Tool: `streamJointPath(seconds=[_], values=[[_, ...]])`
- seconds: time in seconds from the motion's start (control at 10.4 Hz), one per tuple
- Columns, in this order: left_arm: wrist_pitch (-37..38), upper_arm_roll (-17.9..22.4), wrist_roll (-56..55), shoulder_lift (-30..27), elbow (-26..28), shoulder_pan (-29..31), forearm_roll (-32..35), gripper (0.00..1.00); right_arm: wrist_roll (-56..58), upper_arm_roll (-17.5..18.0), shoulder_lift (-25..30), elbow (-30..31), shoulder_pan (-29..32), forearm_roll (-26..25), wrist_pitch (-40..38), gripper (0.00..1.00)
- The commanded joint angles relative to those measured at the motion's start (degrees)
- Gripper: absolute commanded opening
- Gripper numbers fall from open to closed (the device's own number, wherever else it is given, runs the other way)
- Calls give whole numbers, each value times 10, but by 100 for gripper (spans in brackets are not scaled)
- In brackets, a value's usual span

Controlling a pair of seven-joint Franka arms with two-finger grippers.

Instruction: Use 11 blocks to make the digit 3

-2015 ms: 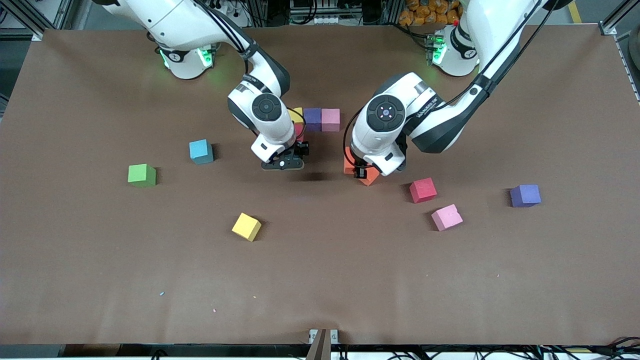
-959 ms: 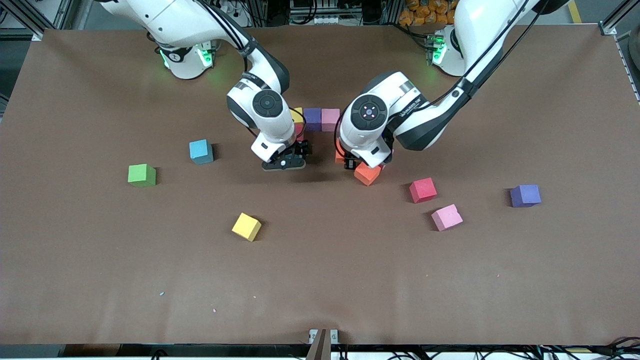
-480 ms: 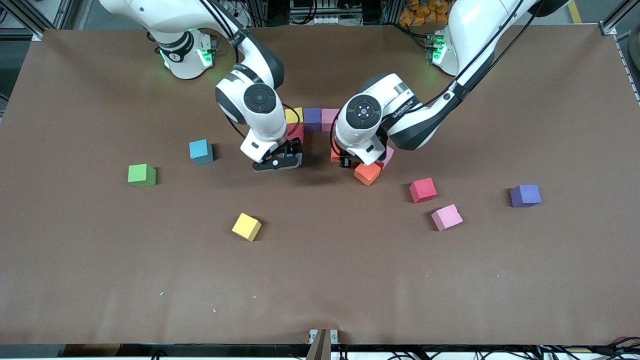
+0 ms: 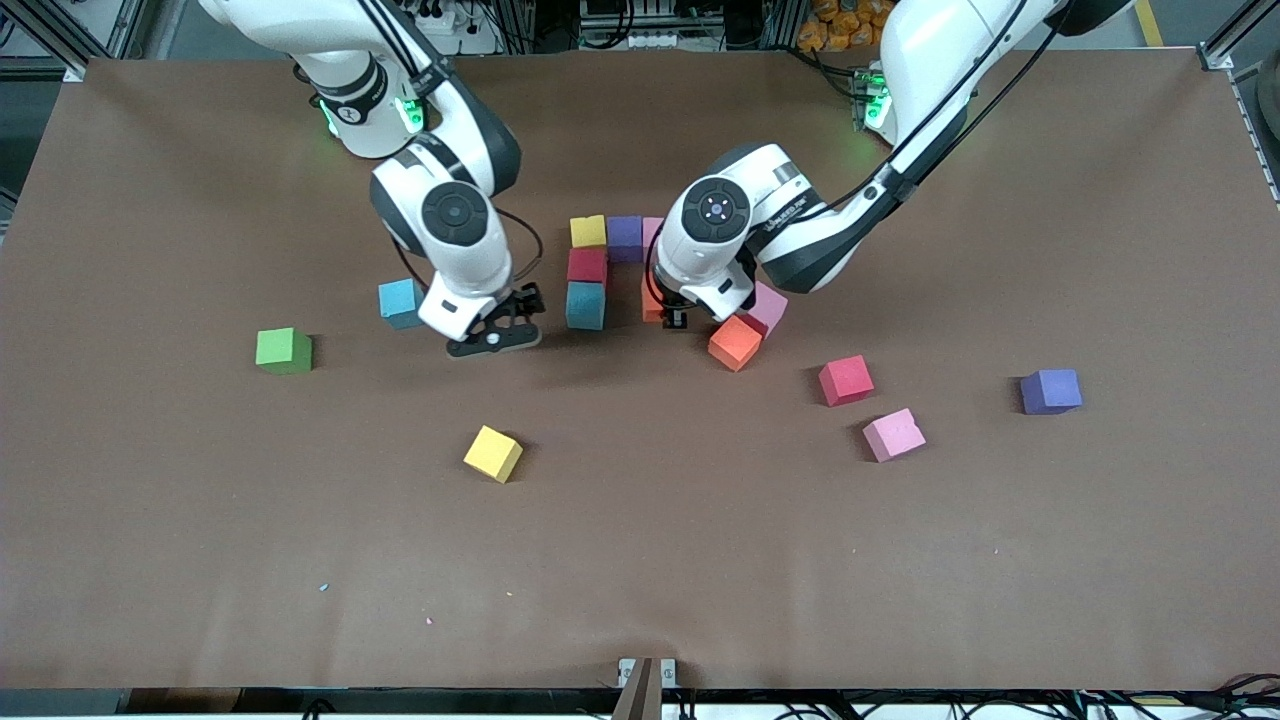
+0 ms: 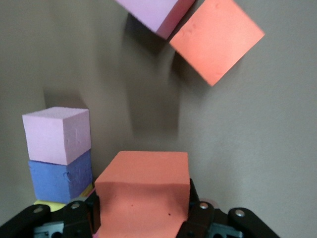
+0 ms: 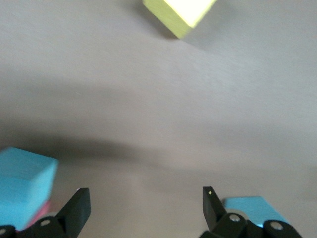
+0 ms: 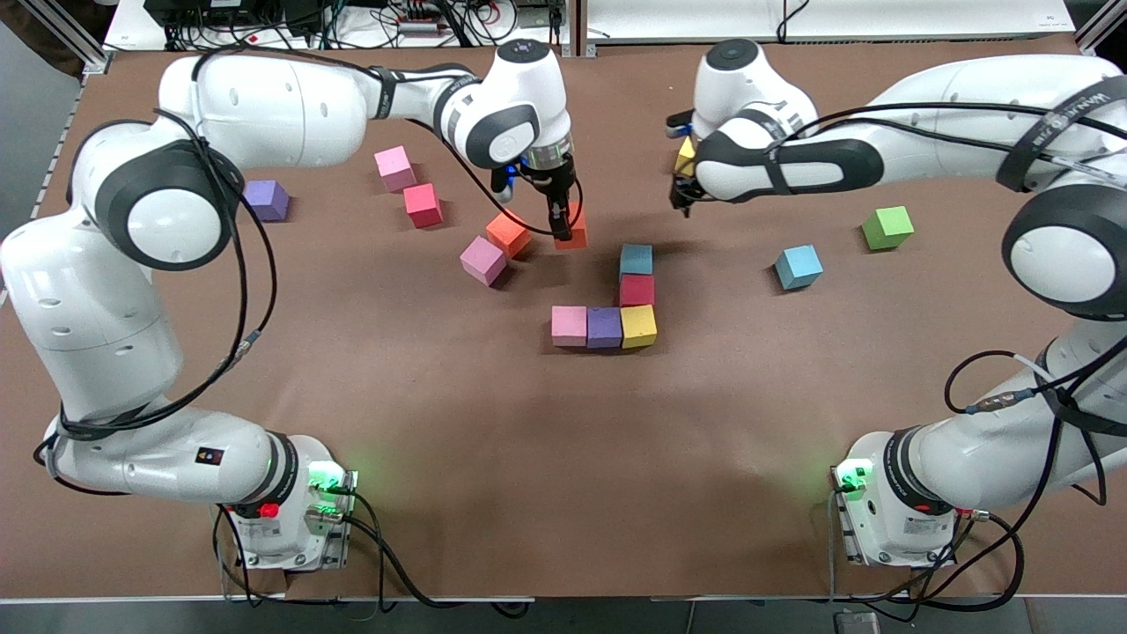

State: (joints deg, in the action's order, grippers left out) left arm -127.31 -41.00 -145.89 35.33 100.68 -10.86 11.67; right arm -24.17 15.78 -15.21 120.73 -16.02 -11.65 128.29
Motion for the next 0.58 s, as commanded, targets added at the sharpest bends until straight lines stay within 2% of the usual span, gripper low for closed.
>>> streamJointPath(seconds=[0.0,0.29,0.48], values=[[-22,6,-43,17,0,-15,37,0,66,-44,72,93,2,7,40,100],[-45,7,-95,43,-4,-31,98,0,163,-128,97,148,2,45,49,100],[-63,9,-122,54,-4,-42,126,0,212,-158,106,183,5,94,52,100]])
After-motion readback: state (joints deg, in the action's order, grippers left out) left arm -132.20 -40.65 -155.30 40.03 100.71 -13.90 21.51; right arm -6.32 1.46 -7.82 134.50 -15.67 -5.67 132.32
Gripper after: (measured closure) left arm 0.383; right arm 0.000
